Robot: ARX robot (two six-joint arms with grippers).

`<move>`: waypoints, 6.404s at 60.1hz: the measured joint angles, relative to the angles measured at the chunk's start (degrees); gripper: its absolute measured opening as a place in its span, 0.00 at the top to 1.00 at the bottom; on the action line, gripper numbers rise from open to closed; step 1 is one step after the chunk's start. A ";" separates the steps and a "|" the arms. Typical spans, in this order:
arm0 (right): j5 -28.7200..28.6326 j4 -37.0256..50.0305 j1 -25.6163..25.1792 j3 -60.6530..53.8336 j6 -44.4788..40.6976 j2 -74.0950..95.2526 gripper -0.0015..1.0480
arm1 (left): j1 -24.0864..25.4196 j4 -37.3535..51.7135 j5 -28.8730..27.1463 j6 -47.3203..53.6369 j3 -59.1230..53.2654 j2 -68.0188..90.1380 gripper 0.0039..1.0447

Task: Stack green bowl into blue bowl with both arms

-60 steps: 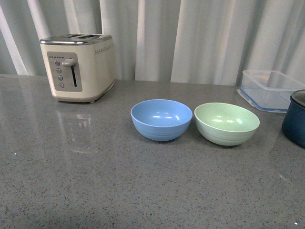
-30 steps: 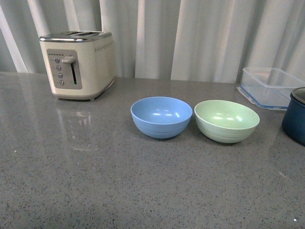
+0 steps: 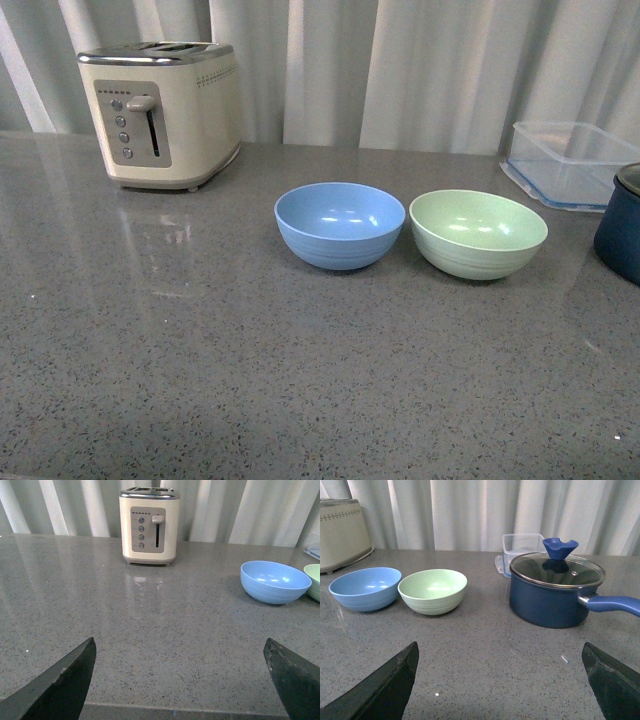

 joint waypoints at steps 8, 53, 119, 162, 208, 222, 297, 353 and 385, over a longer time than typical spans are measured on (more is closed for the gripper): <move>-0.02 0.00 0.00 0.00 0.00 0.00 0.10 | 0.00 0.00 0.00 0.02 0.00 0.00 0.06; -19.67 7.98 -0.44 33.22 -0.28 54.34 0.10 | 0.00 0.00 0.00 0.04 0.00 0.00 0.06; 7.82 -13.11 7.04 88.32 -5.62 120.17 0.10 | 0.00 0.00 0.00 0.04 -0.02 0.00 0.06; 6.78 -13.55 6.93 89.64 -3.02 120.72 0.98 | 0.00 0.00 0.02 0.04 0.00 0.00 0.06; 0.92 3.67 13.64 80.35 -2.60 100.39 0.98 | 0.00 0.00 0.02 0.04 0.00 0.00 0.06; 0.02 3.80 17.94 81.96 0.59 106.79 0.98 | 0.00 0.00 0.02 0.04 0.00 0.00 0.06; -5.20 13.33 15.26 75.23 12.02 102.49 0.09 | 0.00 0.00 0.02 0.04 0.00 -0.02 0.06; 5.49 52.89 5.20 15.32 0.07 69.07 0.99 | 0.00 0.00 -0.07 0.04 0.00 -0.02 0.06; 0.22 45.77 0.04 1.27 0.07 48.37 0.99 | 0.00 0.00 -0.07 0.04 0.00 -0.02 0.06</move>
